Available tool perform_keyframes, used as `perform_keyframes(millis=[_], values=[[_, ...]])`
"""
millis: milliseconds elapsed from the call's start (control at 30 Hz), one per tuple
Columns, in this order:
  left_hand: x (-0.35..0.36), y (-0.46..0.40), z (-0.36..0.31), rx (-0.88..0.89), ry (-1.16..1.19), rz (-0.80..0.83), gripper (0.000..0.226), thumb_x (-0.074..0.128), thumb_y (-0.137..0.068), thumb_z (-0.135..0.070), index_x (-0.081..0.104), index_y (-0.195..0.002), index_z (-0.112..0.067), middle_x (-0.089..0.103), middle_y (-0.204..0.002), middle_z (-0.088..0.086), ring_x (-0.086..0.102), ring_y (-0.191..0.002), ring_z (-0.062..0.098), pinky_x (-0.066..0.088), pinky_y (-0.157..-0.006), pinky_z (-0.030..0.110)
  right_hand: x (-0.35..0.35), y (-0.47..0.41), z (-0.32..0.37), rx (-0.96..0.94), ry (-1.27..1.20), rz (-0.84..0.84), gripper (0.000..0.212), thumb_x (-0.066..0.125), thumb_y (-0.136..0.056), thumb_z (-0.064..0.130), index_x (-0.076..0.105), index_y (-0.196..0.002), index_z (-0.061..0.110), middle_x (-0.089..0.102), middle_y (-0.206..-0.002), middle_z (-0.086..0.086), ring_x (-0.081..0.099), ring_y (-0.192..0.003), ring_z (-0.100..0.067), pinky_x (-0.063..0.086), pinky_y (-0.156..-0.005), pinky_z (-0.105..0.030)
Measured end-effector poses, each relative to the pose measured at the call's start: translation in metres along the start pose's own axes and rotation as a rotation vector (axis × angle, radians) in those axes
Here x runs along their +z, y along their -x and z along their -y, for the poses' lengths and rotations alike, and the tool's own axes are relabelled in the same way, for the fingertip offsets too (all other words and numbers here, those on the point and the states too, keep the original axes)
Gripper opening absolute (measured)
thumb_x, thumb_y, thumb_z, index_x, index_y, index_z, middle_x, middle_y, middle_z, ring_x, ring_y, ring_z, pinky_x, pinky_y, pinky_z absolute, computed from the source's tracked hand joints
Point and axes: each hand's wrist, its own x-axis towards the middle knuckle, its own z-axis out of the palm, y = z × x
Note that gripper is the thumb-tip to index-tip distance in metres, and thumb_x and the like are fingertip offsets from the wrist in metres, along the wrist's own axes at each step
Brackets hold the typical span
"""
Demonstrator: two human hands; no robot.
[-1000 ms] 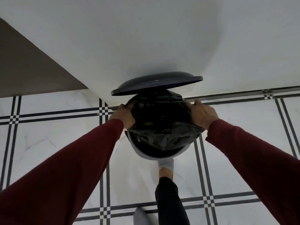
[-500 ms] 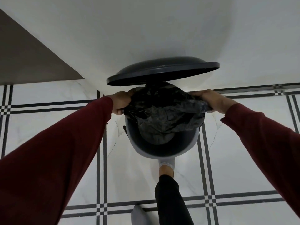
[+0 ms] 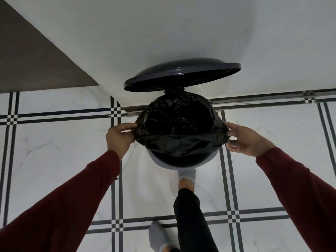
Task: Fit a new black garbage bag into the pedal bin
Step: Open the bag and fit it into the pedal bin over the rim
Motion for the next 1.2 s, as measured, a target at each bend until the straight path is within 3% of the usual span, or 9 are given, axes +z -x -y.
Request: perform_keyframes(millis=[167, 300, 433, 533, 633, 700, 833, 1067, 1200], values=[[0.005, 0.03, 0.016, -0.047, -0.006, -0.022, 0.012, 0.074, -0.086, 0.002, 0.078, -0.091, -0.008, 0.077, -0.083, 0.013, 0.07, -0.072, 0.023, 0.062, -0.079, 0.036, 0.004, 0.014, -0.038, -0.146, -0.235, -0.152, 0.024, 0.064, -0.095, 0.001, 0.071, -0.111, 0.017, 0.071, -0.092, -0.005, 0.057, -0.069, -0.017, 0.053, -0.054, -0.019], [0.021, 0.038, 0.006, -0.278, 0.291, -0.066, 0.02, 0.06, -0.092, 0.004, 0.071, -0.08, -0.007, 0.072, -0.077, 0.009, 0.07, -0.085, 0.028, 0.062, -0.066, 0.027, 0.018, 0.023, -0.049, -0.183, -0.335, -0.227, 0.026, 0.057, -0.097, -0.001, 0.06, -0.099, 0.025, 0.069, -0.095, -0.005, 0.058, -0.067, -0.016, 0.05, -0.06, -0.022], [0.021, 0.041, 0.004, -0.486, 0.454, 0.037, 0.019, 0.081, -0.08, -0.034, 0.075, -0.088, -0.018, 0.075, -0.086, -0.001, 0.072, -0.086, 0.018, 0.061, -0.076, 0.033, 0.024, 0.029, -0.045, -0.012, -0.424, -0.207, 0.022, 0.052, -0.09, 0.013, 0.073, -0.095, 0.018, 0.067, -0.085, -0.002, 0.062, -0.068, -0.018, 0.049, -0.071, -0.03], [0.028, 0.049, 0.007, -0.504, 0.336, 0.105, 0.011, 0.078, -0.082, -0.005, 0.072, -0.091, -0.01, 0.071, -0.086, 0.006, 0.065, -0.075, 0.015, 0.057, -0.063, 0.025, 0.026, 0.032, -0.036, 0.007, -0.386, -0.127, 0.011, 0.07, -0.079, 0.026, 0.074, -0.087, 0.019, 0.064, -0.075, 0.003, 0.063, -0.066, -0.015, 0.051, -0.072, -0.029], [0.033, 0.057, 0.013, -0.535, 0.3, 0.021, 0.019, 0.058, -0.081, 0.014, 0.065, -0.082, -0.003, 0.062, -0.077, 0.013, 0.056, -0.064, 0.019, 0.051, -0.05, 0.023, 0.026, 0.03, -0.038, -0.047, -0.225, -0.117, 0.019, 0.064, -0.088, 0.003, 0.076, -0.099, 0.012, 0.065, -0.083, -0.002, 0.064, -0.067, -0.012, 0.056, -0.066, -0.024], [0.032, 0.064, 0.023, -0.596, 0.295, -0.056, 0.021, 0.052, -0.081, 0.014, 0.062, -0.076, -0.004, 0.057, -0.072, 0.011, 0.05, -0.061, 0.019, 0.047, -0.049, 0.025, 0.026, 0.033, -0.043, -0.036, -0.226, -0.143, 0.027, 0.051, -0.09, -0.007, 0.07, -0.105, 0.006, 0.065, -0.089, -0.007, 0.064, -0.069, -0.013, 0.057, -0.063, -0.024], [0.035, 0.078, 0.039, -0.628, 0.229, 0.011, 0.023, 0.05, -0.083, 0.01, 0.065, -0.091, -0.006, 0.051, -0.072, 0.007, 0.043, -0.061, 0.016, 0.04, -0.054, 0.028, 0.024, 0.036, -0.056, -0.044, -0.187, -0.14, 0.038, 0.044, -0.084, -0.013, 0.074, -0.082, 0.009, 0.067, -0.088, -0.004, 0.063, -0.07, -0.011, 0.055, -0.062, -0.021], [0.051, 0.082, 0.047, -0.53, 0.15, 0.014, 0.015, 0.065, -0.089, 0.002, 0.071, -0.098, -0.008, 0.066, -0.079, 0.008, 0.06, -0.062, 0.016, 0.054, -0.054, 0.023, 0.044, 0.019, -0.058, -0.058, 0.14, -0.408, 0.023, 0.056, -0.091, -0.001, 0.064, -0.104, 0.016, 0.06, -0.106, -0.011, 0.058, -0.096, -0.025, 0.055, -0.086, -0.04], [0.058, 0.086, 0.042, -0.667, 0.352, 0.146, 0.019, 0.051, -0.094, 0.011, 0.066, -0.102, 0.001, 0.073, -0.066, 0.014, 0.071, -0.061, 0.022, 0.061, -0.058, 0.028, 0.05, 0.022, -0.063, 0.006, -0.065, -0.367, 0.016, 0.055, -0.094, -0.003, 0.065, -0.095, 0.01, 0.064, -0.096, -0.011, 0.067, -0.087, -0.024, 0.058, -0.068, -0.032]])
